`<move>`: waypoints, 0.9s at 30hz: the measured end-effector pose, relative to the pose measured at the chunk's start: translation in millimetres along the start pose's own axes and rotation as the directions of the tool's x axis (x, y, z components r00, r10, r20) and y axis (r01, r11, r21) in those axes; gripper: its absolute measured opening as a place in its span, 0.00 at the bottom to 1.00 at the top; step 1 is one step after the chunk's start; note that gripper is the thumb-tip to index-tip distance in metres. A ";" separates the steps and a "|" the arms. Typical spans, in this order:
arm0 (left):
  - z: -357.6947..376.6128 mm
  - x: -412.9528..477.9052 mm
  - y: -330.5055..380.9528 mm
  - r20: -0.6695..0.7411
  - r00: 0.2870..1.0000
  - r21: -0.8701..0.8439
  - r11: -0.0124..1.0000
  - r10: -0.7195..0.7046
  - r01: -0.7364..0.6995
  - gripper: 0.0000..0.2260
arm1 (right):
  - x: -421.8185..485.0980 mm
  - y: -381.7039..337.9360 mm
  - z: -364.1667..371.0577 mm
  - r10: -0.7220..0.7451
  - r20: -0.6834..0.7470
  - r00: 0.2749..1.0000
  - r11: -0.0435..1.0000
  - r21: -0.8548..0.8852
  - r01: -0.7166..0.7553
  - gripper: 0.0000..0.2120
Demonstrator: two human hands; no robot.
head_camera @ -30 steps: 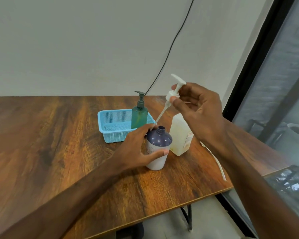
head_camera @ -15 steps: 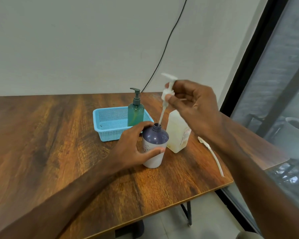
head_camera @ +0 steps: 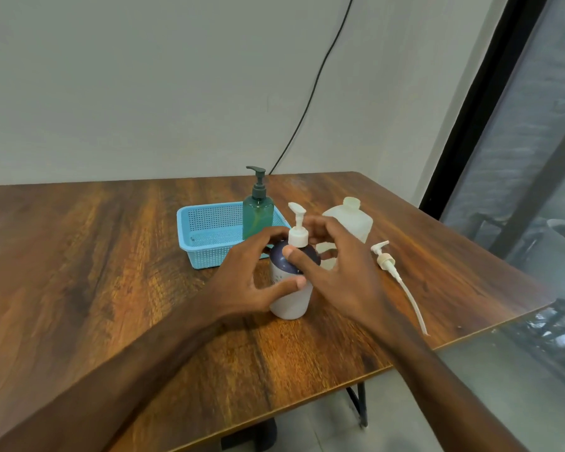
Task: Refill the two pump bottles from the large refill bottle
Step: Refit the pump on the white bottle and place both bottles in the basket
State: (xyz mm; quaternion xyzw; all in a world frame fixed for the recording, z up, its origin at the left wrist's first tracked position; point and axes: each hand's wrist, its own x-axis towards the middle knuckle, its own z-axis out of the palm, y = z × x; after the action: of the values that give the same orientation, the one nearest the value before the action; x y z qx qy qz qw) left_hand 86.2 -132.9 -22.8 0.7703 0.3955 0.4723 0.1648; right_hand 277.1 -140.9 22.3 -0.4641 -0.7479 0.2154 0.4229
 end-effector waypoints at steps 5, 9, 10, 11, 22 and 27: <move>-11.9 8.0 11.4 -0.060 0.994 -0.196 0.977 -0.097 0.083 0.17 | -15.7 18.4 16.6 0.140 0.145 0.979 0.970 0.178 -0.165 0.22; -2.9 28.3 26.0 -0.152 0.982 -0.044 0.993 -0.113 0.108 0.18 | -14.7 27.9 21.5 0.092 0.115 0.989 0.981 0.162 -0.110 0.28; 0.6 30.1 27.8 -0.165 0.978 -0.036 0.992 -0.125 0.121 0.19 | -13.7 28.8 19.5 0.082 0.113 0.990 0.981 0.163 -0.100 0.30; 2.3 31.4 28.0 -0.169 0.976 -0.055 0.990 -0.140 0.132 0.18 | -12.6 30.0 17.5 0.068 0.117 0.991 0.982 0.169 -0.088 0.31; -11.2 40.7 27.9 0.085 0.984 -0.192 0.966 -0.160 0.173 0.15 | -10.7 39.2 12.4 0.031 0.194 0.981 0.956 0.280 -0.086 0.37; -1.3 46.2 33.6 0.120 0.981 -0.213 0.961 -0.155 0.178 0.10 | -9.7 43.7 14.2 0.041 0.201 0.979 0.948 0.302 -0.101 0.32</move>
State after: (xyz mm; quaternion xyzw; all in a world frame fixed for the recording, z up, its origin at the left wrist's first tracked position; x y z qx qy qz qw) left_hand 111.5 -119.0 26.5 0.7342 0.3943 0.4581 0.3092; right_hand 289.8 -127.6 -20.9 -0.3955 -0.7247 0.3892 0.4084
